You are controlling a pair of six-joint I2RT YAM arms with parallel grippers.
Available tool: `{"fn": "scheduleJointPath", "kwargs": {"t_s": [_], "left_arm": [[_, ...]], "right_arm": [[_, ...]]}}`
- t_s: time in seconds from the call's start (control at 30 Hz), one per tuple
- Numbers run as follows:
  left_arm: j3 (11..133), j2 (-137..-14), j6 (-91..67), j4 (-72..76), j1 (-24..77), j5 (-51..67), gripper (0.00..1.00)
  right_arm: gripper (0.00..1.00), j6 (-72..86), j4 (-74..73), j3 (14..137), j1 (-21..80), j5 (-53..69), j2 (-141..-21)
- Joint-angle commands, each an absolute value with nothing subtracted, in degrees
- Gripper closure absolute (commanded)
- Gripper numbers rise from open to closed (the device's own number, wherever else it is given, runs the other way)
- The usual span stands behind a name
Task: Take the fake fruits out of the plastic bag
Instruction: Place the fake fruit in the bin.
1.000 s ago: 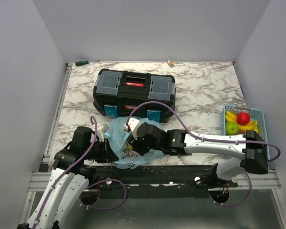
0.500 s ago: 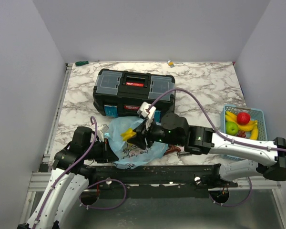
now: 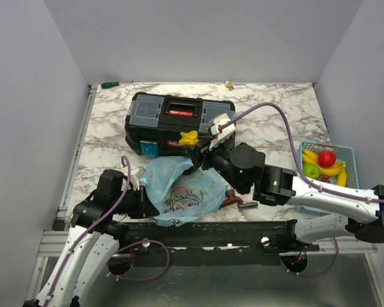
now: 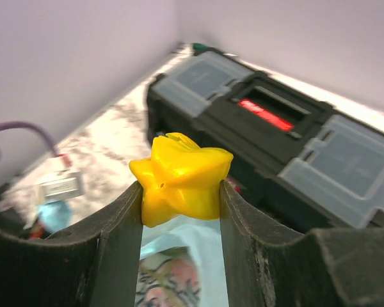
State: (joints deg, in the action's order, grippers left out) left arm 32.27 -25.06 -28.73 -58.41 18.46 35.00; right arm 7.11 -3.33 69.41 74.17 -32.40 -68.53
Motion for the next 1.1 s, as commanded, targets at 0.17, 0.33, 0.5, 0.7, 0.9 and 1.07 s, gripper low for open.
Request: {"fn": "scheduleJointPath", "kwargs": {"t_s": [0.17, 0.33, 0.5, 0.7, 0.9, 1.07], "left_arm": [[31.70, -25.44, -28.12, -57.92, 18.47, 35.87, 1.00], [31.67, -25.88, -27.60, -58.00, 18.46, 36.38, 1.00], [31.72, -25.56, -27.94, -58.01, 18.46, 36.04, 1.00], [31.63, -25.31, -27.95, -58.11, 18.46, 36.04, 1.00], [31.61, -25.49, -27.87, -58.09, 18.46, 36.12, 1.00], [31.53, -25.57, -27.60, -58.12, 18.46, 36.52, 1.00]], "right_arm": [[0.99, -6.20, 2.15, 66.34, 73.45, -55.37, -65.74], [0.99, -5.30, 6.33, 60.40, 66.05, -57.76, -60.96], [0.99, 0.68, 6.41, 56.38, 55.49, -68.11, -57.01], [0.99, 6.92, 4.44, 51.38, 43.42, -77.79, -53.51], [0.99, 10.77, 1.74, 47.70, 34.45, -86.40, -55.94], [0.99, 13.13, 0.76, 44.12, 30.02, -87.13, -57.80]]}}
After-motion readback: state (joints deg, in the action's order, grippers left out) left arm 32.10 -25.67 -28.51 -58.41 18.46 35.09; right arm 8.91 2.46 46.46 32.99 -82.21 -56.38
